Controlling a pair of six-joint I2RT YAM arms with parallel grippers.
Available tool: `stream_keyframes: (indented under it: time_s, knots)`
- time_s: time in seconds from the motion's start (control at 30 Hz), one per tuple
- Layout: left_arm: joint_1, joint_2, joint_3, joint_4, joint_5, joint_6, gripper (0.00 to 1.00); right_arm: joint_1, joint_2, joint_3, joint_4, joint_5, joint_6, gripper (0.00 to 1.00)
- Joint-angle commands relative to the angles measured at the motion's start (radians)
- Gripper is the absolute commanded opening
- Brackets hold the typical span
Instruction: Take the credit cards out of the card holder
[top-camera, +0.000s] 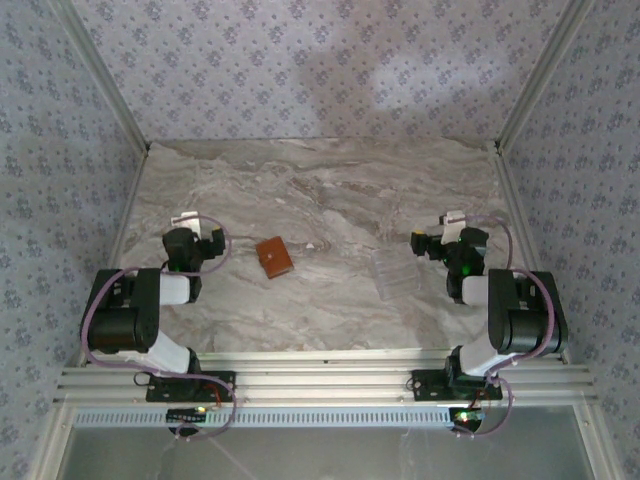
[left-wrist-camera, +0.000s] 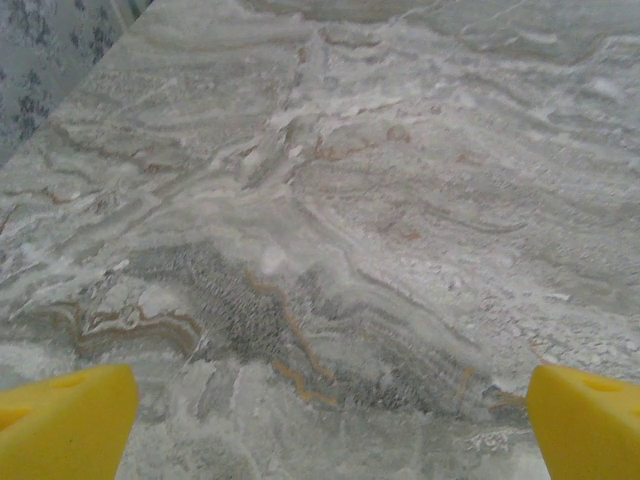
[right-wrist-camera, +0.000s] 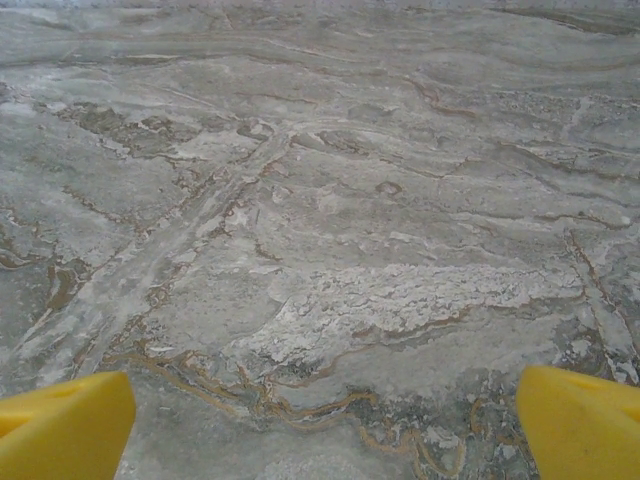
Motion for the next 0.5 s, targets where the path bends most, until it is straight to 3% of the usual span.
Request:
stream_keyframes:
  time_s: [0.0, 0.27, 0.47]
  knots:
    - [-0.004, -0.088, 0.088, -0.160, -0.107, -0.034, 1.00, 0.019, -0.050, 0.040, -0.087, 0.042, -0.013, 1.00]
    - [-0.057, -0.272, 0.151, -0.482, -0.365, -0.183, 0.99, 0.039, -0.148, 0.126, -0.333, 0.066, -0.004, 1.00]
    - [-0.078, -0.420, 0.166, -0.662, -0.394, -0.362, 1.00, 0.068, -0.246, 0.218, -0.603, 0.085, 0.027, 1.00]
